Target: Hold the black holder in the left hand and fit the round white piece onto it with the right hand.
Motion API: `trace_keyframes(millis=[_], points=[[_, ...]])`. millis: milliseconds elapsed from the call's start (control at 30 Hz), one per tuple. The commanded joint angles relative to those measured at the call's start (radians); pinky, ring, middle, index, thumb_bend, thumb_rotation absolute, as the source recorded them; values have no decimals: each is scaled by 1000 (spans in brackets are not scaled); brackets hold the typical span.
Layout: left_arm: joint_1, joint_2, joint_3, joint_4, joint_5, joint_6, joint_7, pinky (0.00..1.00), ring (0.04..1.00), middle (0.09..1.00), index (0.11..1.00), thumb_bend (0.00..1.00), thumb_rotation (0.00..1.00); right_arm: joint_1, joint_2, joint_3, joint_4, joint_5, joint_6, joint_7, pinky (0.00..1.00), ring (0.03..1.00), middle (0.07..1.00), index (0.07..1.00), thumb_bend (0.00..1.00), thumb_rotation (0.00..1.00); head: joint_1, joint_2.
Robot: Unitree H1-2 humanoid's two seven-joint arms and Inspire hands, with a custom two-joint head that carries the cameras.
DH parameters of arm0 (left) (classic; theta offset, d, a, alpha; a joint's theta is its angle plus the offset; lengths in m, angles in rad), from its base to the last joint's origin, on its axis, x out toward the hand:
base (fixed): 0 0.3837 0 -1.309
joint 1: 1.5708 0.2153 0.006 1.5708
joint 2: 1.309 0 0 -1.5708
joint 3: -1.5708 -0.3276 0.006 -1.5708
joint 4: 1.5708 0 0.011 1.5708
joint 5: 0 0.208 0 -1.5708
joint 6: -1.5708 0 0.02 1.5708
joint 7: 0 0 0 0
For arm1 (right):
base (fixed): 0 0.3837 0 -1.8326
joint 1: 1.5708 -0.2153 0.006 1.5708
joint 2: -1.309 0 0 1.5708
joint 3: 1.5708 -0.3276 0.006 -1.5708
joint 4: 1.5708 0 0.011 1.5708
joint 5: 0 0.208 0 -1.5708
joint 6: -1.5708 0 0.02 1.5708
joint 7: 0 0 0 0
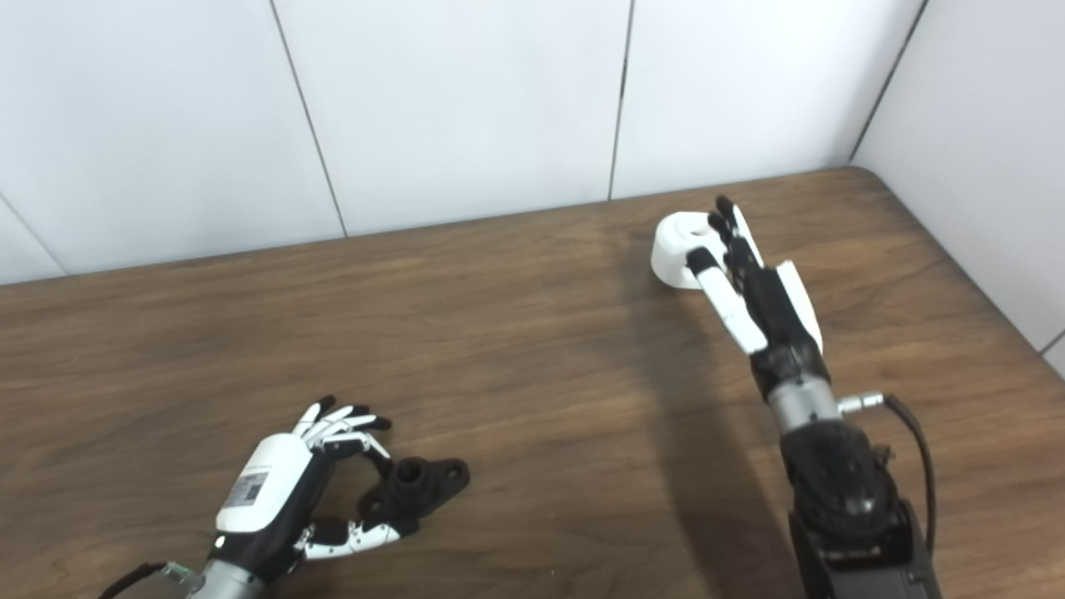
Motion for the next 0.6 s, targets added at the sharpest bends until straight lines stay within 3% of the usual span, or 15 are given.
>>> trace_keyframes(millis=[0,300,400,567], points=[[14,10,-9,27,22,3,-32,1000,883,798,487,522,49,-56,-70,-7,-14,-63,2,7,1000,978,970,1000,662,974,2,3],[15,5,-5,42,23,-3,-20,1000,877,800,487,521,49,-169,-223,24,94,-177,51,68,962,977,981,1000,622,1000,6,-5],[15,5,-1,43,20,-4,-19,1000,877,801,487,521,49,-217,-282,58,138,-211,98,125,950,991,997,985,634,907,5,-5],[19,6,3,40,19,-5,-24,1000,880,804,487,521,49,-295,-356,120,244,-286,117,195,921,999,996,975,661,716,11,-2]])
